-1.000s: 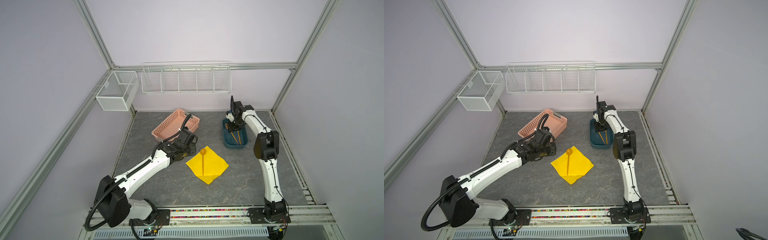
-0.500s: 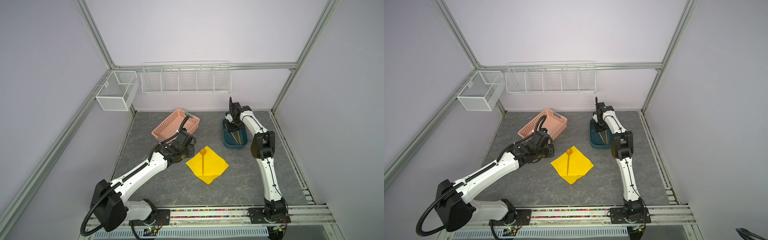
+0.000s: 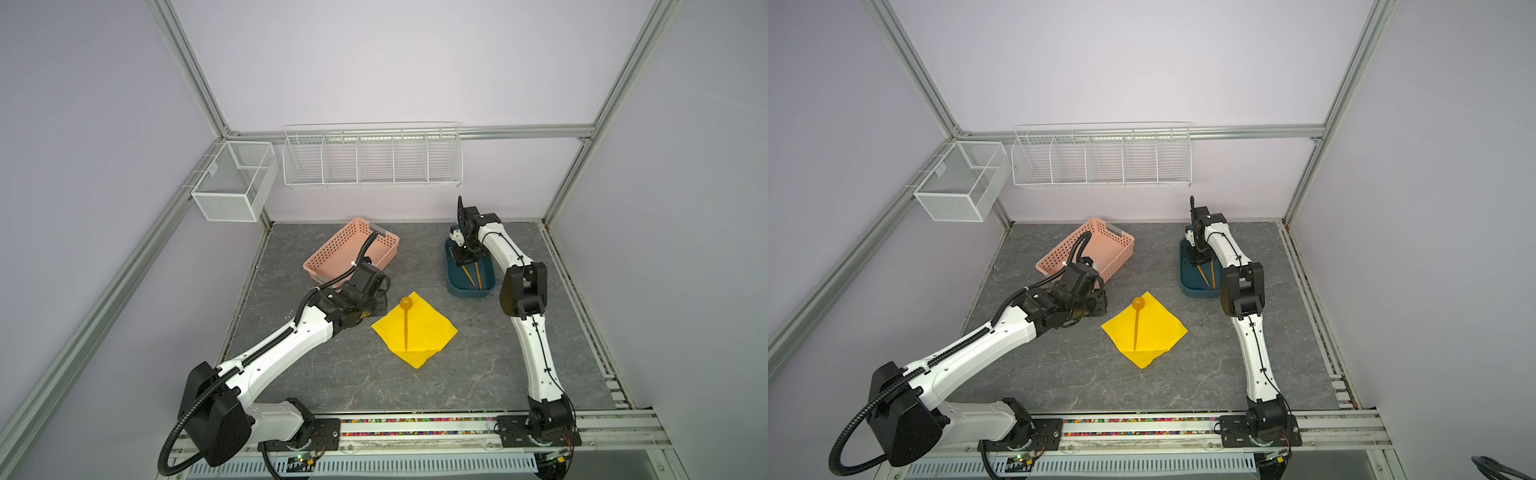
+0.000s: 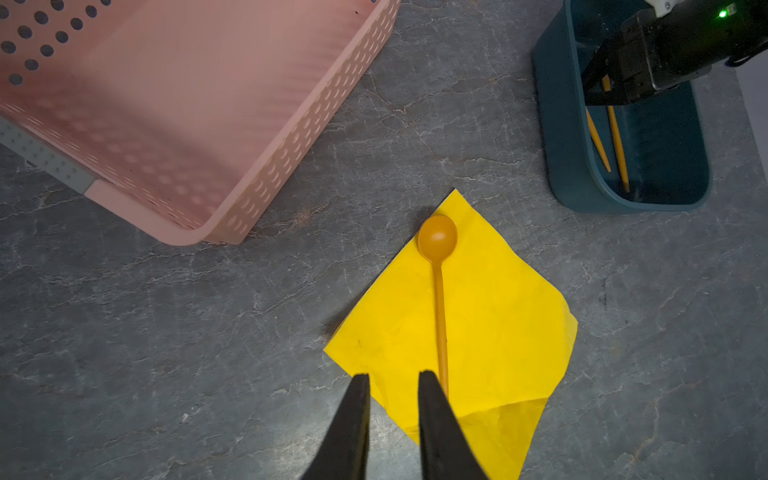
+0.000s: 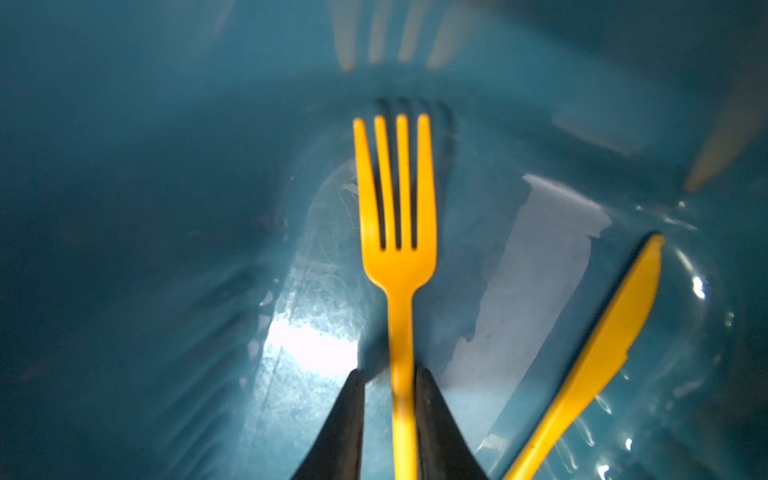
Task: Place the utensils on the paper napkin and roll it up
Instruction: 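Lower the right gripper into the teal tray over the yellow fork, then close the right gripper on the yellow fork handle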
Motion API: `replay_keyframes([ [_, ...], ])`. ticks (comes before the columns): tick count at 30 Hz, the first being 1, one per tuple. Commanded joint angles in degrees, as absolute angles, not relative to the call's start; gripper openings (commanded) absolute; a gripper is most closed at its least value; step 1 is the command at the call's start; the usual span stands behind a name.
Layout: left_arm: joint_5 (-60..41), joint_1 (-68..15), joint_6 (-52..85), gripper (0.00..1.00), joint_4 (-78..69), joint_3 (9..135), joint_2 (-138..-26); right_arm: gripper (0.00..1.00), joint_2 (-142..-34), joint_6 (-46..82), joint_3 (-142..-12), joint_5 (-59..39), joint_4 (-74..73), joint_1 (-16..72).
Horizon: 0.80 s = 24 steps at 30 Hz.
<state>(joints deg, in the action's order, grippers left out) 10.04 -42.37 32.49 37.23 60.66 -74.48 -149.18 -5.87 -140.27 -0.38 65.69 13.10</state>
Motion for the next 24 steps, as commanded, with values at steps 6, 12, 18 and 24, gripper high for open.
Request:
replay_keyframes([
  [6, 11.6, -42.0, 33.7, 0.23, 38.5, 58.9, -72.7, 0.25, -151.3, -7.4, -141.2, -0.3, 64.9, 12.9],
  [12, 11.8, -42.1, 33.9, 0.23, 38.3, 58.1, -72.3, 0.24, -152.1, -7.8, -141.2, -0.1, 64.5, 12.8],
  [18, 12.1, -42.0, 33.9, 0.23, 38.8, 58.0, -72.0, 0.23, -152.4, -7.8, -141.2, -0.1, 64.2, 12.8],
  [24, 12.4, -42.0, 33.9, 0.23, 38.4, 57.8, -71.7, 0.19, -151.2, -7.5, -140.7, -0.9, 63.9, 13.0],
])
